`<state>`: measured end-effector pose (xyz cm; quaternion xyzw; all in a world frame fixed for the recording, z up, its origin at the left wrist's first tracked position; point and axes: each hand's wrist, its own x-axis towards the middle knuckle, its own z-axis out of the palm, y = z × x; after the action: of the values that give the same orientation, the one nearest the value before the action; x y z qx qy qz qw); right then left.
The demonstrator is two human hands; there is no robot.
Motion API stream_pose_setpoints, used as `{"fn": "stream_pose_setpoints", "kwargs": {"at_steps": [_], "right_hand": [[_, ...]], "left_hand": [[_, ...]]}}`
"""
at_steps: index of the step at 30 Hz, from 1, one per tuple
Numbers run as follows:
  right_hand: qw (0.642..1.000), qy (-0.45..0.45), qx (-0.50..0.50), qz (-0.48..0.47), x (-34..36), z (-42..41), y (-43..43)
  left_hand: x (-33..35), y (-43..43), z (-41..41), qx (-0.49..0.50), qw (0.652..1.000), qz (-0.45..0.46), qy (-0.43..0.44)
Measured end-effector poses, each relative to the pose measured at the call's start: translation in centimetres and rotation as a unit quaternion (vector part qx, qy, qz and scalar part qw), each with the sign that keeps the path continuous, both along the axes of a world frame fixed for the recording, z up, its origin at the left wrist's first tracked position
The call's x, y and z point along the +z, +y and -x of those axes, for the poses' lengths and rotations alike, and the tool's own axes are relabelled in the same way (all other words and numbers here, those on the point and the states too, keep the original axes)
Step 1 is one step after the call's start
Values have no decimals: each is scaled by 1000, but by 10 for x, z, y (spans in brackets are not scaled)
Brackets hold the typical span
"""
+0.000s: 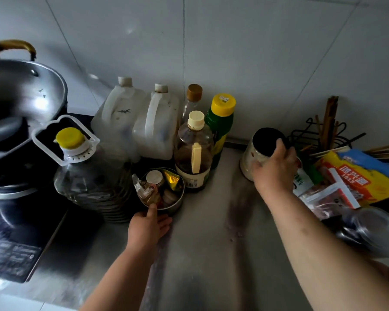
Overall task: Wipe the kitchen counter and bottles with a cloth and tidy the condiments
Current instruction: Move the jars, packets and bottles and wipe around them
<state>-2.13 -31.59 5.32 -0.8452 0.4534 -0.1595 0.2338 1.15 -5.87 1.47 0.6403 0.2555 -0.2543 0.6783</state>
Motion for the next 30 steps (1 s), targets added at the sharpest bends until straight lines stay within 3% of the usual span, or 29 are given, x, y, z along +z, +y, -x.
{"fn": "stream_pose_setpoints", "kwargs": {"at_steps": [6, 16, 30], "right_hand": [[999, -8, 26, 29, -3, -9, -1], [983, -112, 21, -146, -16, -25, -17], [960, -129, 120, -217, -15, -39, -19]], "left_hand": [[3, -3, 1, 0, 1000, -3, 6], [1, -3, 1, 26, 999, 1, 31], [10, -7, 8, 42, 998, -11, 41]]}}
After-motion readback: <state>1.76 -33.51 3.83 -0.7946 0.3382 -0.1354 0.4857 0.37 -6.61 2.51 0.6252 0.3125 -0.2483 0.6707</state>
